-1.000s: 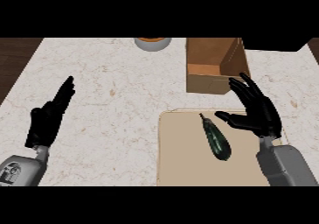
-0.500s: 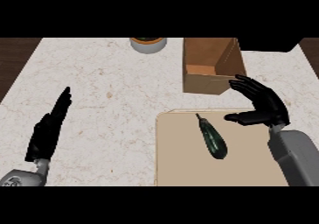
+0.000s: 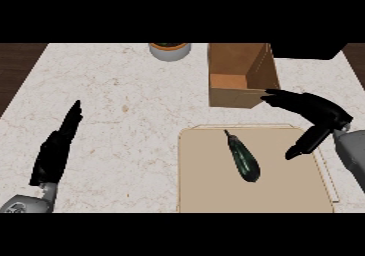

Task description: Pick the eggplant from the tray and place it in the cardboard box

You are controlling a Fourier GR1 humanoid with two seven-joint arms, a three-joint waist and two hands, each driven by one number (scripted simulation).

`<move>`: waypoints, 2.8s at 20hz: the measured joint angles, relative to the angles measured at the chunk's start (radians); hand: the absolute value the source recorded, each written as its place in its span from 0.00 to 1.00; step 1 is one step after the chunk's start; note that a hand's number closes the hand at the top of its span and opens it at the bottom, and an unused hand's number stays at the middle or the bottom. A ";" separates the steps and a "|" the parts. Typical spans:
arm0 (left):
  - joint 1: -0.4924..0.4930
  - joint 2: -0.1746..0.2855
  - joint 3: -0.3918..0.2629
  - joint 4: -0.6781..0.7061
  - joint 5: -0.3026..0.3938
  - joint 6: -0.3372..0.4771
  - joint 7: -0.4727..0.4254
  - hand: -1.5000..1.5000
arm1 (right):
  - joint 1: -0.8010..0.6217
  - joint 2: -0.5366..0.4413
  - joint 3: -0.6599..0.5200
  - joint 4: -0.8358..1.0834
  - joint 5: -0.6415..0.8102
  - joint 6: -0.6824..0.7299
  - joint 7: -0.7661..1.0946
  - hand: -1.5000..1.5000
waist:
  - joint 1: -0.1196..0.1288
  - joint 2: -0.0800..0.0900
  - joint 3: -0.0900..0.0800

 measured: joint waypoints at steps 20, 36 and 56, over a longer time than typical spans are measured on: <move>0.060 -0.014 0.038 -0.039 -0.027 -0.012 0.007 0.50 | -0.070 0.111 0.129 0.002 0.136 0.111 0.223 0.00 | -0.032 -0.011 0.000; 0.064 -0.036 0.082 -0.033 -0.047 -0.049 0.006 0.50 | -0.034 0.183 0.098 0.009 0.240 0.085 0.228 0.00 | -0.037 -0.011 -0.001; 0.062 -0.071 0.141 -0.023 -0.083 -0.106 0.001 0.50 | 0.011 0.281 0.059 0.047 0.362 0.089 0.208 1.00 | -0.041 -0.009 -0.002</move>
